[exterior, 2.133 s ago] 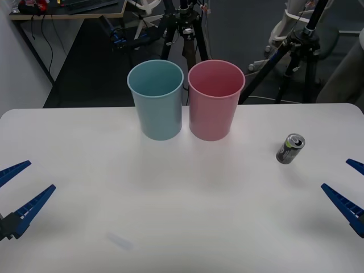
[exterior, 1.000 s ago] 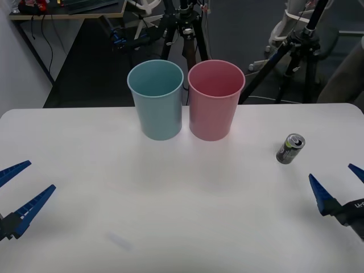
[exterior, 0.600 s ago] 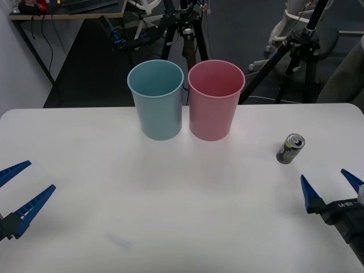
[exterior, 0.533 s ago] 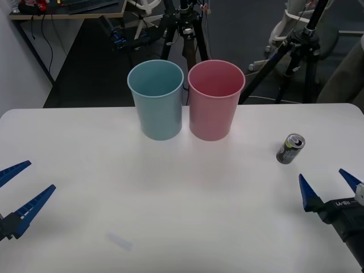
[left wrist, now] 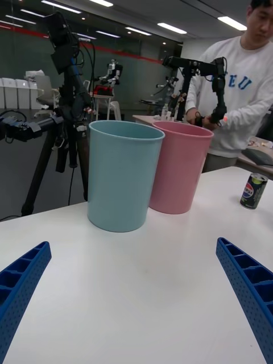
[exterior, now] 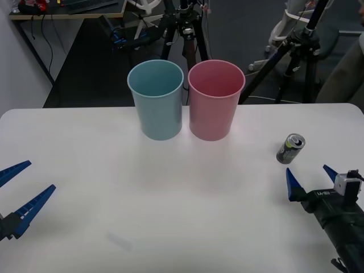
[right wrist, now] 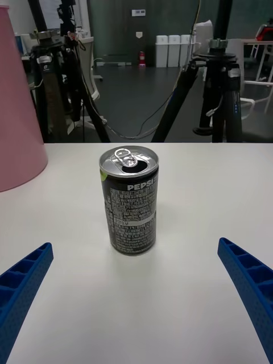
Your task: Grasp the object on the table and drop it into the matching bin: aluminum can to the light blue bin, PET bottle to the pink bin.
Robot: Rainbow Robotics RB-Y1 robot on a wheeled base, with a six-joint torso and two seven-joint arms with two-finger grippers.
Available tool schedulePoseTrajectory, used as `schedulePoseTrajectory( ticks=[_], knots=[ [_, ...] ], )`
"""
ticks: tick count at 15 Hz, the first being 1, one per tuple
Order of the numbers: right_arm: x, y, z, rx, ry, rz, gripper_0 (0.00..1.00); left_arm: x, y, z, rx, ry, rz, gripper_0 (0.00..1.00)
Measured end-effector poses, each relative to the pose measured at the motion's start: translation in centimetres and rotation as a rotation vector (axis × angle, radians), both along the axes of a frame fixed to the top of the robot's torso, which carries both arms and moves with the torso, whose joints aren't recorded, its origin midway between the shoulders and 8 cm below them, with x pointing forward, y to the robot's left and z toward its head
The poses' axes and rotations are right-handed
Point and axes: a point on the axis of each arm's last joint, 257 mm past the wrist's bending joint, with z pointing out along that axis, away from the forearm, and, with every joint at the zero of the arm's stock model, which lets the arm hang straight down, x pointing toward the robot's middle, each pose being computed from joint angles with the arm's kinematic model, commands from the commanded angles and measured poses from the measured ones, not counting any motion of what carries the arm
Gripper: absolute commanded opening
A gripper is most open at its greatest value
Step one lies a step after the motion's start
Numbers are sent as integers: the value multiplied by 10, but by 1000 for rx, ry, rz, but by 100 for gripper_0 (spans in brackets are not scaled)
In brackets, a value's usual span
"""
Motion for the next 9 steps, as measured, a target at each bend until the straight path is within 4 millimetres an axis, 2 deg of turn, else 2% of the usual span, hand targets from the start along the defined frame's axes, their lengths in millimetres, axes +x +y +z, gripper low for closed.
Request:
schedulePoseTrajectory(
  ticks=[9],
  knots=[
    [39,18,-17,-6,19,4,100,0,0,0,0,0,0,100]
  ],
)
